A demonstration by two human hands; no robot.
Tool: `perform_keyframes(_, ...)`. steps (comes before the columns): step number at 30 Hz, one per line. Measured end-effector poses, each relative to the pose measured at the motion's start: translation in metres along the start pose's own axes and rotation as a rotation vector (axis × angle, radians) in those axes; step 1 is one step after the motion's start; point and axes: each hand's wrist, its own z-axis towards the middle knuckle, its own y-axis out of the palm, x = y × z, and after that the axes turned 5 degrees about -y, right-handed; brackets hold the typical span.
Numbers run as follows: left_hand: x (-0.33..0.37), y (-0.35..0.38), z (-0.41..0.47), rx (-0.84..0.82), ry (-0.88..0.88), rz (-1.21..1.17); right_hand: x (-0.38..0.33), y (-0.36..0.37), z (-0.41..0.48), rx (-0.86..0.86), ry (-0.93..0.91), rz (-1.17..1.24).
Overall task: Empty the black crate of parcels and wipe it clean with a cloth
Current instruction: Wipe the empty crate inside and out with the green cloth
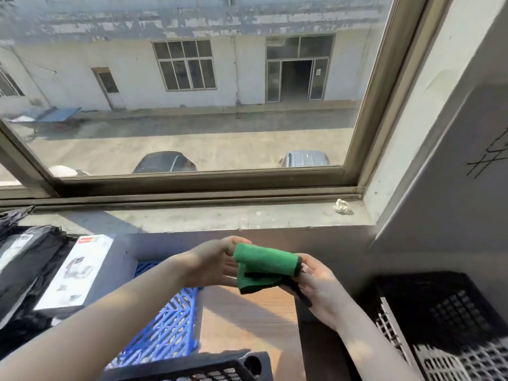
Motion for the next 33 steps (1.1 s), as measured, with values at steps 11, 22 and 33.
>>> perform_keyframes(11, -0.047, -0.02, 0.077, 0.064, -0.105, 0.234, 0.052, -0.03, 0.046, 0.195, 0.131, 0.052)
perform_keyframes(22, -0.106, -0.017, 0.136, 0.42, 0.229, 0.499, 0.125, -0.037, 0.063, 0.454, -0.159, -0.692)
perform_keyframes(33, -0.123, -0.043, 0.144, 0.33, 0.722, 1.692, 0.158, -0.059, 0.081, 0.283, -0.102, -1.236)
